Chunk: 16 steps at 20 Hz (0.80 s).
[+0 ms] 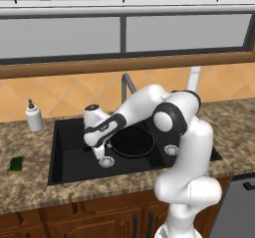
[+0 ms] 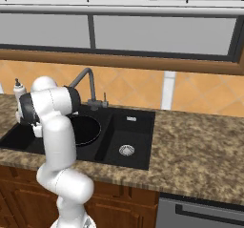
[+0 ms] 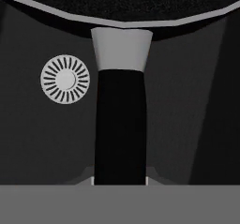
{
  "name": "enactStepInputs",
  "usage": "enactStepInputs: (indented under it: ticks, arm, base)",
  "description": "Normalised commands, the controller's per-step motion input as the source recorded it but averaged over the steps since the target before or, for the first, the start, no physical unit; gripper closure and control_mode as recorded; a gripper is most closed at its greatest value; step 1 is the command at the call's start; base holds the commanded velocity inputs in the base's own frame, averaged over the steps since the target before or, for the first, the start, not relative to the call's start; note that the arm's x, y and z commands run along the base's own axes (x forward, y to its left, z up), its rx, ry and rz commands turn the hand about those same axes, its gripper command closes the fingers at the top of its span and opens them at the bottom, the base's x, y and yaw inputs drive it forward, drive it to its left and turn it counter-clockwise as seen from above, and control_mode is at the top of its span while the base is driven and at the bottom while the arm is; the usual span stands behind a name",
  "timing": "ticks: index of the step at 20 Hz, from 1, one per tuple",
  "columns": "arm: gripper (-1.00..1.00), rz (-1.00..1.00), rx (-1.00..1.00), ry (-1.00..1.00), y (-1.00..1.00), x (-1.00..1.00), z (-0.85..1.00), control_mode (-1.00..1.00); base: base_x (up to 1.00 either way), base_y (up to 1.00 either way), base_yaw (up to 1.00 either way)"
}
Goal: Pick the pan and sponge and place them into the sink. Then turn on the water.
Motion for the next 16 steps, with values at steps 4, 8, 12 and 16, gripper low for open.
enactStepInputs:
  ticks: [4,8,12,16]
  arm:
    - [1.0,-0.06,-0.01,-0.16,0.71,0.05,-0.37,-1.0]
    - [1.0,-0.11,-0.01,-0.23,0.74,0.0,-0.28,-1.0]
    - [1.0,-0.18,-0.01,-0.27,0.64,0.0,-0.25,-1.0]
    - [1.0,-0.25,0.0,-0.18,0.76,-0.14,-0.47,-1.0]
  base:
    - [0.0,0.0,0.0]
    - [0.0,0.0,0.0]
    - [0.0,0.0,0.0]
    - [0.0,0.0,0.0]
